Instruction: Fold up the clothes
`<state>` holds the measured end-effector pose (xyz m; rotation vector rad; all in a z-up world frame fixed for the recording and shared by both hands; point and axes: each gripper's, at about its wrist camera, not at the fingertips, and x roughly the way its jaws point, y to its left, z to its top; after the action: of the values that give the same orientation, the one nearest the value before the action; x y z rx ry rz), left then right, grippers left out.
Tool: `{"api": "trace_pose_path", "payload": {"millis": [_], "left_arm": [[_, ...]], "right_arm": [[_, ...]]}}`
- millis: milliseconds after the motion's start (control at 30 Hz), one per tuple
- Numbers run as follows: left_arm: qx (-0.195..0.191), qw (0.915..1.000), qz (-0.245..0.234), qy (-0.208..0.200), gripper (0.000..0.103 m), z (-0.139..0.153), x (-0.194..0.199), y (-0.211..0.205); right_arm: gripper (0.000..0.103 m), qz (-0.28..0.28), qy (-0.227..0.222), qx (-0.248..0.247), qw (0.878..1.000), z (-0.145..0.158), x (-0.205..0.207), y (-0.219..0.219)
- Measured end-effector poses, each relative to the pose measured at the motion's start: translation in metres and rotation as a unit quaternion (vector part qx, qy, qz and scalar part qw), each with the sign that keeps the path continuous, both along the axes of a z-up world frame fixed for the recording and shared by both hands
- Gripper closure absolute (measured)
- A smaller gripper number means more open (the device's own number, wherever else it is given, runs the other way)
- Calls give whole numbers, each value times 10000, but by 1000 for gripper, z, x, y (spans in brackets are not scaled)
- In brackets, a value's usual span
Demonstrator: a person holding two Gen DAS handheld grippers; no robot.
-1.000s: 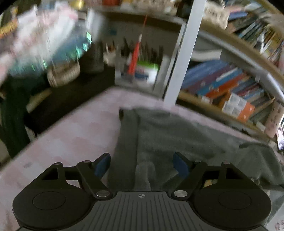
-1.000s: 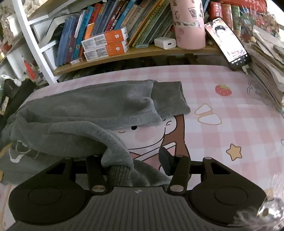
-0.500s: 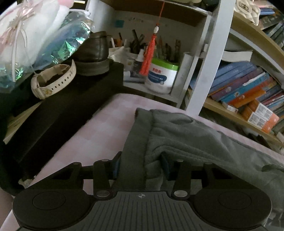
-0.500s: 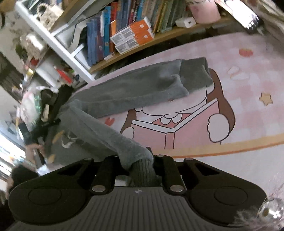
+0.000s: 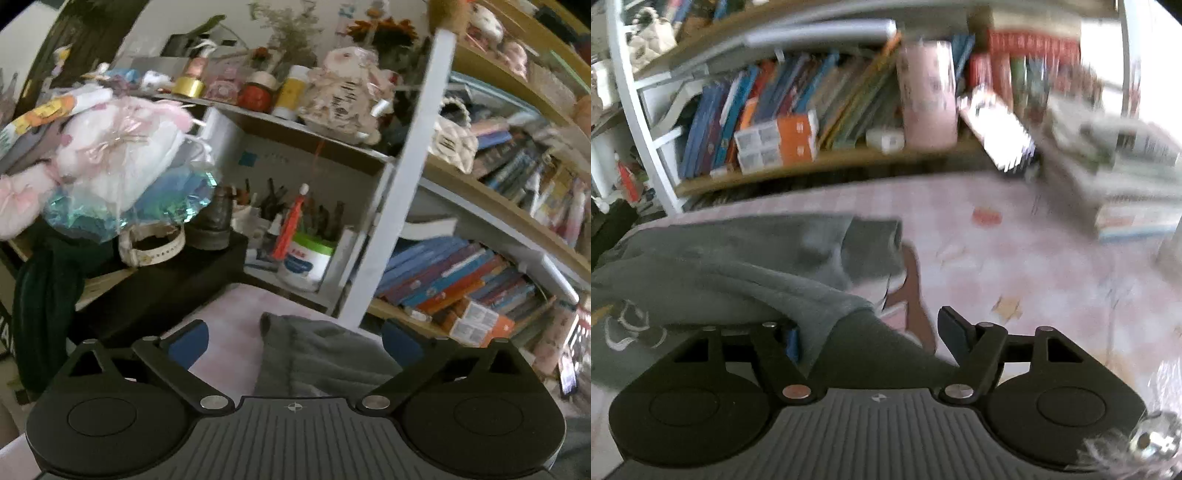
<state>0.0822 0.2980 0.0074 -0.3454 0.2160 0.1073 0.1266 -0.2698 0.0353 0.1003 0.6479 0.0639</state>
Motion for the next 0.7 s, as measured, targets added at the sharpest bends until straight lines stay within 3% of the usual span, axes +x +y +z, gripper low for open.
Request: {"api": "trace_pose_path", "payload": {"millis": [67,200,400,700], "left_arm": [[150,9997,-139,165,0,0,6,-6],[328,9978,-413,406,0,-4,12,-17],[469,9965,-448,532,0,-6,12,-24],[421,9973,-323,517,0,-5,10,-23]], "right_arm": [[33,13,-122,-30,9999,7,2,0],[33,-192,-300,572,9977,21,9,-15],[33,-381,-309,165,9987,22,2,-20],[33,-738,670,596,9932,-31,9,-27]]}}
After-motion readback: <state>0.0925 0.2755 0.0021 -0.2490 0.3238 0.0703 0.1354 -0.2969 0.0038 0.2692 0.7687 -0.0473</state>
